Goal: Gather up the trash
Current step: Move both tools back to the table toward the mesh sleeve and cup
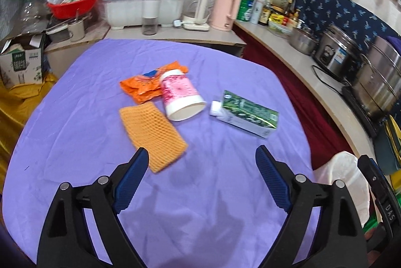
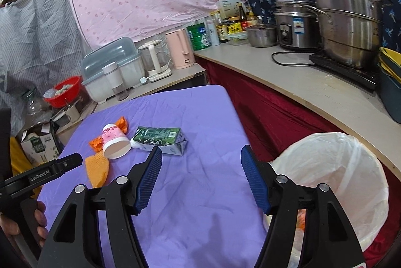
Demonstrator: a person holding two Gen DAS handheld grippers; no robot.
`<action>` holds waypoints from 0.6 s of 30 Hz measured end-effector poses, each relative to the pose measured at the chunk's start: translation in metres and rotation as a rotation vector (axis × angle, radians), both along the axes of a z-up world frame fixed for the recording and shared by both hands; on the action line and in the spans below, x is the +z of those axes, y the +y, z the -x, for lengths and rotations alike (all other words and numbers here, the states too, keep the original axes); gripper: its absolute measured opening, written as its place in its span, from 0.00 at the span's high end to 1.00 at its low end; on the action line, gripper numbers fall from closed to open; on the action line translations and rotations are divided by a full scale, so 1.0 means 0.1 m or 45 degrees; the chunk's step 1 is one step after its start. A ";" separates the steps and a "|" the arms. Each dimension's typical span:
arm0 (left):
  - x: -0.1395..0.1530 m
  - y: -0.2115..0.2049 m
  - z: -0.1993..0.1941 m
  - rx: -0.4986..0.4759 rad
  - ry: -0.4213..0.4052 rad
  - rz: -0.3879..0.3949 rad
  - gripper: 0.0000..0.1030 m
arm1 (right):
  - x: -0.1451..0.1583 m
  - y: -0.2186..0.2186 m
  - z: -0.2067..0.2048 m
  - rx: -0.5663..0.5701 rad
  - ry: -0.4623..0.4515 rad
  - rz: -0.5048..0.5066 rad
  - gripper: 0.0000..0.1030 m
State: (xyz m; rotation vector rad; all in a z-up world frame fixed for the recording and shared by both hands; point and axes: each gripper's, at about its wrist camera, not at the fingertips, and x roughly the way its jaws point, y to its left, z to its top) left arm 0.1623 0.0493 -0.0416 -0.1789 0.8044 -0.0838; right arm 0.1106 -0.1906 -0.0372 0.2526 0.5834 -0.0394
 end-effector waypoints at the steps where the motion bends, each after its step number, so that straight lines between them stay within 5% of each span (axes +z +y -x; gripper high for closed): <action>1: -0.02 0.05 -0.02 0.012 0.006 0.001 0.20 | -0.01 0.04 -0.04 0.010 0.006 0.003 0.39; 18: -0.59 0.66 -0.58 0.174 0.179 0.055 0.20 | -0.27 0.56 -0.62 0.139 0.097 0.012 0.38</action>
